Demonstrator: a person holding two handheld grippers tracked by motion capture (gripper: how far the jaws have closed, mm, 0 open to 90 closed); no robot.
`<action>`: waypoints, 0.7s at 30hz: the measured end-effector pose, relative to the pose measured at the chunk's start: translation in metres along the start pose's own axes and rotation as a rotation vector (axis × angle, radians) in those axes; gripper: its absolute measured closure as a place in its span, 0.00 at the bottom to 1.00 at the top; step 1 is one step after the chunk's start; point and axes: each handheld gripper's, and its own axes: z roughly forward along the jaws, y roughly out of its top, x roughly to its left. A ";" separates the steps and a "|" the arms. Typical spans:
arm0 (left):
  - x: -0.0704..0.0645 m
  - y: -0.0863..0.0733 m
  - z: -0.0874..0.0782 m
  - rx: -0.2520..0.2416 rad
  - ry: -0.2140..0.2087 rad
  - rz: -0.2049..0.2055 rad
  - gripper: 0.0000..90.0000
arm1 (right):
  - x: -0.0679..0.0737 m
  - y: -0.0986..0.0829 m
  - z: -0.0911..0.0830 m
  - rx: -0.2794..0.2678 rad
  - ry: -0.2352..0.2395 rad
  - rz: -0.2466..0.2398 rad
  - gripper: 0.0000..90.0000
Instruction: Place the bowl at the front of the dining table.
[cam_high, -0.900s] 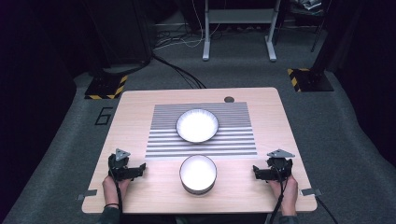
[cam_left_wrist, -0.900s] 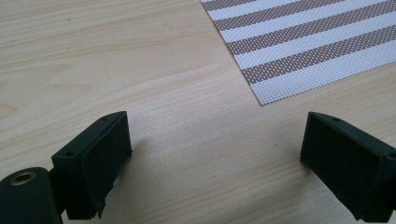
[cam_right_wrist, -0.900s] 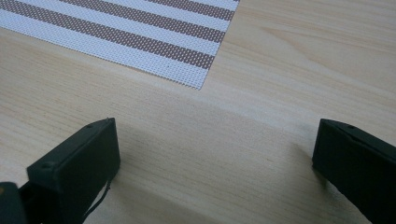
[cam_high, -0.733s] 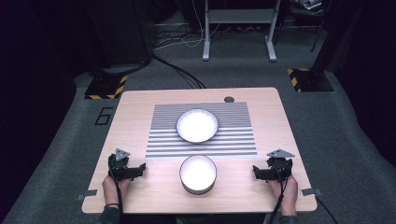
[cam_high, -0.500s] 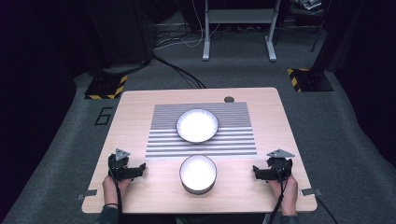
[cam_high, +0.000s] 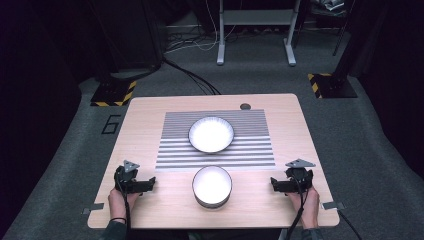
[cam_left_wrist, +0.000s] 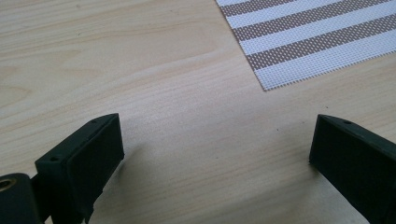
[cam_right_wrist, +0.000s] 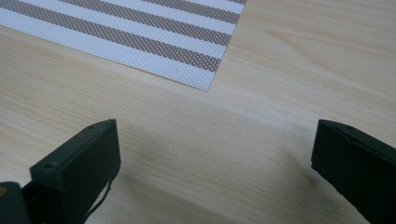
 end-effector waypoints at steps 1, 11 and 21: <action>-0.001 0.001 -0.003 -0.006 -0.002 -0.001 0.03 | 0.003 0.004 -0.003 0.003 0.011 -0.008 0.01; -0.009 0.015 -0.020 -0.047 -0.042 -0.001 0.00 | 0.015 0.022 -0.023 -0.024 0.059 -0.042 0.01; -0.024 0.031 -0.034 -0.049 -0.102 0.006 0.00 | 0.035 0.043 -0.037 -0.039 0.120 -0.069 0.01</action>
